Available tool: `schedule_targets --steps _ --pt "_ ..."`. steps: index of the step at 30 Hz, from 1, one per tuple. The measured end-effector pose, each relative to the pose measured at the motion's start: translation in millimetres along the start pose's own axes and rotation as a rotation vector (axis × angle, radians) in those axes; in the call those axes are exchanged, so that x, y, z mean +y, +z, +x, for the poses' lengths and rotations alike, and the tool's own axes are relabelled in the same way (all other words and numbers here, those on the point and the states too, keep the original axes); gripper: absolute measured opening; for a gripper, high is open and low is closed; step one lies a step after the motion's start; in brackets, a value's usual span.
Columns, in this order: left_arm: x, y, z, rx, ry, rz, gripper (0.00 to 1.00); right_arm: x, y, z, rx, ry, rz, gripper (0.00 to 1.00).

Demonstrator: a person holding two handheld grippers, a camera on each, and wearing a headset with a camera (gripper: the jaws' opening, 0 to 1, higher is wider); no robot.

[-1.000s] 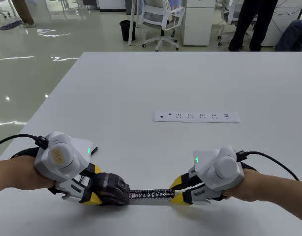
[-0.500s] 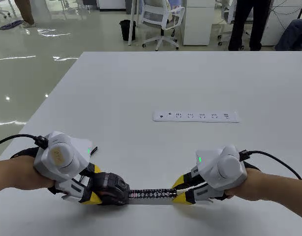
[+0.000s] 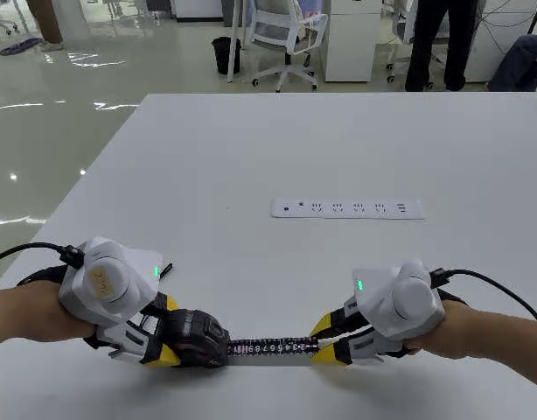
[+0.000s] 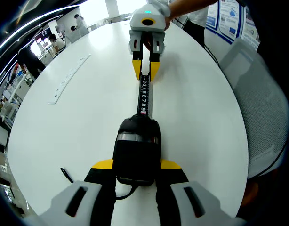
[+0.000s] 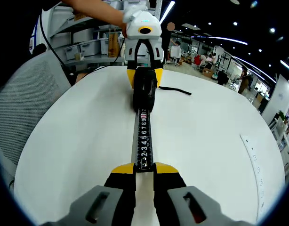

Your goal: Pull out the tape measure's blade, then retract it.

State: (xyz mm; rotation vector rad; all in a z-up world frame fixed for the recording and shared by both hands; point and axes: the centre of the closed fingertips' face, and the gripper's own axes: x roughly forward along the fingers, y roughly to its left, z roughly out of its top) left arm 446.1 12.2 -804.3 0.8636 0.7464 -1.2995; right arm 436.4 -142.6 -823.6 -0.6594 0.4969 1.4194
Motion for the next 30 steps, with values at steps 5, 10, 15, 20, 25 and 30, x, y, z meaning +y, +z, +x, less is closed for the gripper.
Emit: schedule_targets --steps 5,10,15,20,25,30 --pt "0.2 0.1 0.3 0.001 0.001 0.0 0.27 -0.4 -1.9 -1.8 0.0 0.0 -0.002 0.12" --pt "0.6 0.2 0.7 0.002 -0.001 0.001 0.27 -0.8 -3.8 -2.6 0.0 0.001 0.001 0.12" --pt "0.9 0.3 1.0 0.002 0.0 0.0 0.27 -1.2 -5.2 -3.4 0.0 0.001 0.001 0.12" --pt "1.0 0.3 1.0 0.003 0.001 0.0 0.27 -1.3 -6.2 -4.4 0.001 0.001 -0.001 0.12" --pt "1.0 0.1 1.1 0.003 0.001 0.0 0.27 -1.2 -7.9 -5.9 0.002 -0.001 0.001 0.12" --pt "0.9 -0.2 1.1 0.004 0.001 0.0 0.27 -1.2 -9.3 -7.4 0.003 -0.003 0.002 0.12"
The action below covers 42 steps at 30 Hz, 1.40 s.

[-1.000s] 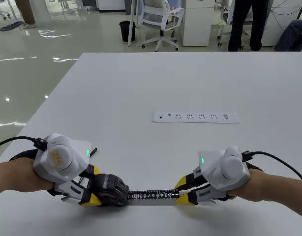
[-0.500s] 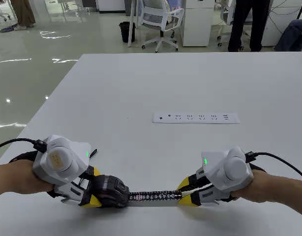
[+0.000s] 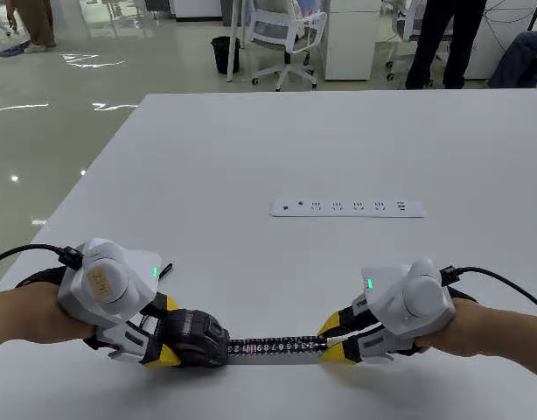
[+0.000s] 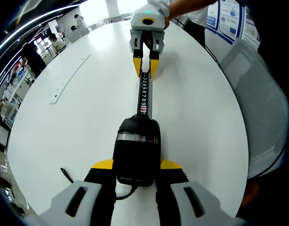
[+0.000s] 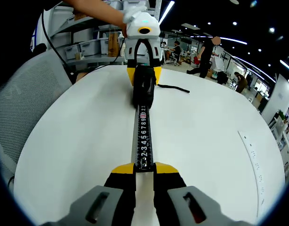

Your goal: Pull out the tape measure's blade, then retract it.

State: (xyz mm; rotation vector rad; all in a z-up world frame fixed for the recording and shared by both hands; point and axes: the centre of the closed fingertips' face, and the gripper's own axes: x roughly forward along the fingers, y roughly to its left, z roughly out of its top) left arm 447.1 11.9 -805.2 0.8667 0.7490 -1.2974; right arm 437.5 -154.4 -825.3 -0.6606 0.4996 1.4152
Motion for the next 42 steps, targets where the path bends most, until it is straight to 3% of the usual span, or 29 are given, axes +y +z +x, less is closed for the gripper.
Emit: schedule_targets --steps 42 --pt "-0.1 1.1 0.6 0.001 0.006 0.005 0.27 -2.8 -14.4 -15.9 0.013 -0.019 0.001 0.12"
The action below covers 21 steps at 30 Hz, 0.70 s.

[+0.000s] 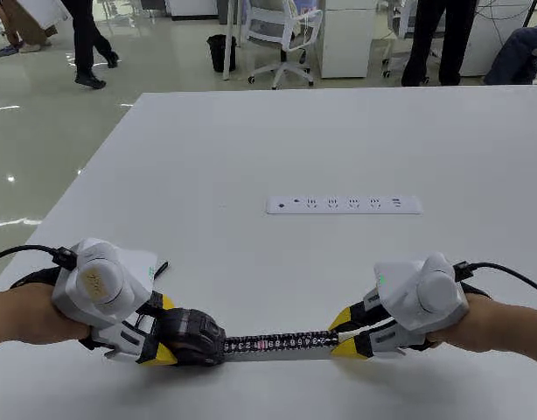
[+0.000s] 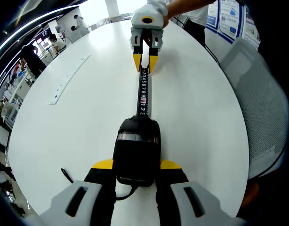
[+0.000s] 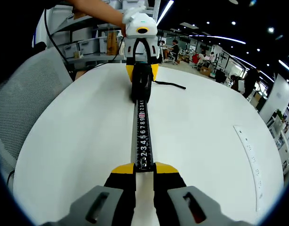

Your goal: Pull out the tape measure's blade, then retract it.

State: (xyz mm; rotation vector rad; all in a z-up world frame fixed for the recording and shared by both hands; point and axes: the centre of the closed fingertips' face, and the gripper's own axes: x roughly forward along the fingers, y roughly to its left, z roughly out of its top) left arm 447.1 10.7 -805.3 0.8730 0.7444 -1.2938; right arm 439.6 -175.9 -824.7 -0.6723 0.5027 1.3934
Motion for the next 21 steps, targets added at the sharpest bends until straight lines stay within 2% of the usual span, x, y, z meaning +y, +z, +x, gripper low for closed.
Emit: schedule_targets --steps 21 --pt "-0.7 0.5 -0.1 -0.002 0.001 0.001 0.27 0.2 -5.4 -5.1 0.001 -0.007 0.009 0.12"
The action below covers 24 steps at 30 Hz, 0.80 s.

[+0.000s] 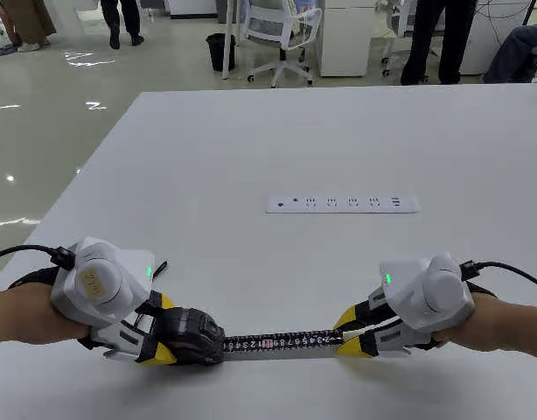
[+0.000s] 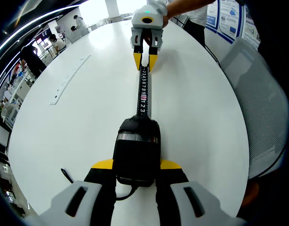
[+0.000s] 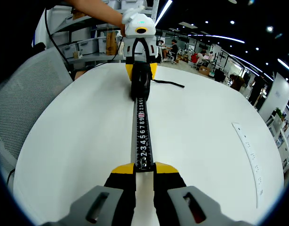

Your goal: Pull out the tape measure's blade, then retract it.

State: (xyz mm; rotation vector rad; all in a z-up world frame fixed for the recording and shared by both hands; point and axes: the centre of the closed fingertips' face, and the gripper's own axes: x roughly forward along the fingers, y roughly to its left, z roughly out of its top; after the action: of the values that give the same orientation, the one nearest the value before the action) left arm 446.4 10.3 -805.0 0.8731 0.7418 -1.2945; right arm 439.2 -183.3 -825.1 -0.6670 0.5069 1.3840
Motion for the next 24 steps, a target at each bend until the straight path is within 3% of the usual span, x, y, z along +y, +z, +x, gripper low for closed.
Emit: schedule_targets --steps 24 --pt "0.4 -0.2 -0.1 0.003 0.0 0.004 0.27 1.5 -5.6 -6.0 0.001 -0.003 0.006 0.12"
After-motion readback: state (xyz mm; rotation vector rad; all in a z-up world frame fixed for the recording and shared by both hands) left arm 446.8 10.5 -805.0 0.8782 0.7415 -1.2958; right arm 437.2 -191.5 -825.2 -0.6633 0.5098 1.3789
